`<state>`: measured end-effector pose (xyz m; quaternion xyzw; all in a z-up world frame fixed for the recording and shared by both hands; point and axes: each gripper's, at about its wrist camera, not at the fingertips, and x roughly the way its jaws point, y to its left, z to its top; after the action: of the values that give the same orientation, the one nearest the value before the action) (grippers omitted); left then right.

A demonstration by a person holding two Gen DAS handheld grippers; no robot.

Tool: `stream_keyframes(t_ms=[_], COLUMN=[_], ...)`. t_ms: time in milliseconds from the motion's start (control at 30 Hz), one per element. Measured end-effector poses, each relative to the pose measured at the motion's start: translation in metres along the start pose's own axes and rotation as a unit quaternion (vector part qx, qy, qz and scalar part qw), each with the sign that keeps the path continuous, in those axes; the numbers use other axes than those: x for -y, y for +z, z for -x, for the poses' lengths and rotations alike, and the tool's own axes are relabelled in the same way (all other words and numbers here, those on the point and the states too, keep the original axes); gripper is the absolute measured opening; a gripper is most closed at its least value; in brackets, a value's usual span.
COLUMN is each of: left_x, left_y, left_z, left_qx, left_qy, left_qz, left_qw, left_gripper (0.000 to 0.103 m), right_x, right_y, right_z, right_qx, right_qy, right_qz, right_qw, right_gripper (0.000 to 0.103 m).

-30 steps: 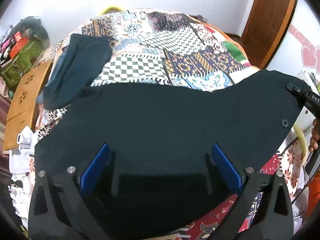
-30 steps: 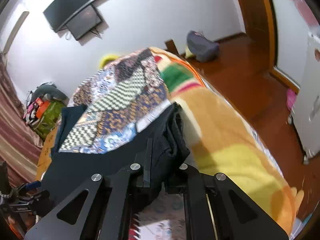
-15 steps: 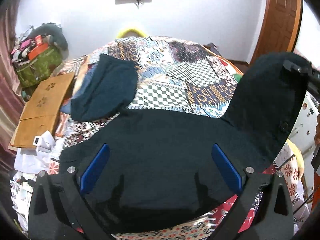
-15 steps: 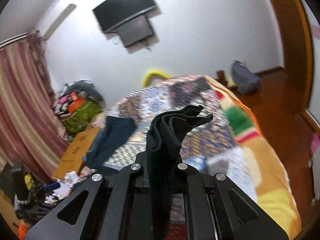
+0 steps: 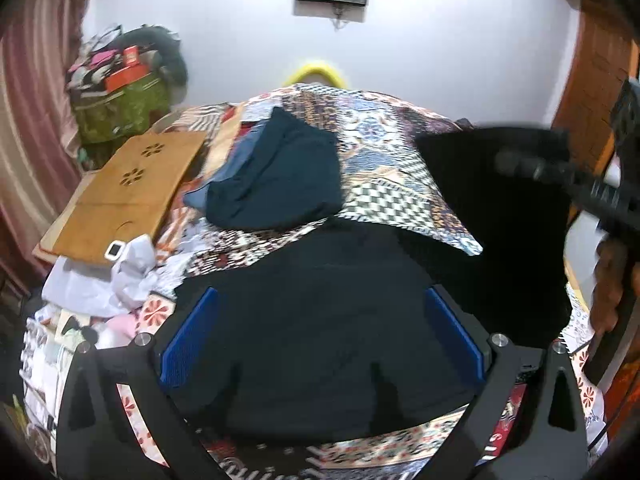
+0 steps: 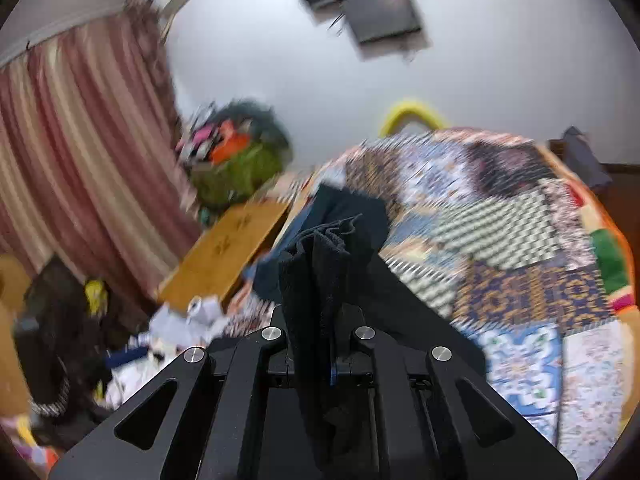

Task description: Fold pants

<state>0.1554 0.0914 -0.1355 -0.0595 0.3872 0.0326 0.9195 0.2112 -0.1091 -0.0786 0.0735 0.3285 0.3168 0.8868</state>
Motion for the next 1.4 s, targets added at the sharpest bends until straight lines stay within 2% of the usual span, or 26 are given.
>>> stream_keyframes(t_ms=[200, 333, 467, 567, 633, 800, 1067, 1167, 1300, 1400], left_x=[-0.023, -0.03, -0.027, -0.02, -0.015, 0.004, 0.04, 0.056, 0.069, 0.078], left_y=[-0.007, -0.009, -0.009, -0.007, -0.004, 0.008, 0.033, 0.04, 0.039, 0.034], left_z=[0.002, 0.001, 0.002, 0.003, 0.004, 0.003, -0.014, -0.029, -0.055, -0.08], left_qx=[-0.004, -0.007, -0.009, -0.007, -0.005, -0.003, -0.017, -0.031, -0.064, -0.102], left_qy=[0.015, 0.015, 0.014, 0.014, 0.012, -0.003, -0.049, -0.055, -0.067, -0.07], left_qz=[0.02, 0.031, 0.032, 0.023, 0.015, -0.006, -0.024, -0.035, -0.044, -0.05], left_qw=[0.9997, 0.9994, 0.9994, 0.9996, 0.9998, 1.0, 0.9984, 0.9974, 0.9947, 0.991], left_gripper=[0.103, 0.103, 0.103, 0.103, 0.103, 0.103, 0.103, 0.103, 0.103, 0.103], right_x=[-0.034, -0.045, -0.046, -0.045, -0.047, -0.042, -0.002, 0.014, 0.032, 0.045], right_y=[-0.043, -0.073, -0.09, -0.092, -0.093, -0.085, -0.044, -0.032, -0.029, -0.038], right_z=[-0.049, -0.067, -0.07, -0.062, -0.051, -0.024, 0.009, 0.013, 0.004, -0.014], right_qx=[-0.089, -0.151, -0.188, -0.202, -0.202, -0.175, -0.107, -0.09, -0.095, -0.126], right_qy=[0.021, 0.029, 0.035, 0.045, 0.05, 0.049, 0.031, 0.017, 0.005, 0.004], right_qz=[0.056, 0.091, 0.105, 0.11, 0.118, 0.128, 0.082, 0.071, 0.057, 0.044], right_qw=[0.994, 0.984, 0.976, 0.972, 0.971, 0.975, 0.99, 0.993, 0.994, 0.991], right_gripper=[0.006, 0.007, 0.012, 0.026, 0.035, 0.037, 0.04, 0.043, 0.044, 0.044])
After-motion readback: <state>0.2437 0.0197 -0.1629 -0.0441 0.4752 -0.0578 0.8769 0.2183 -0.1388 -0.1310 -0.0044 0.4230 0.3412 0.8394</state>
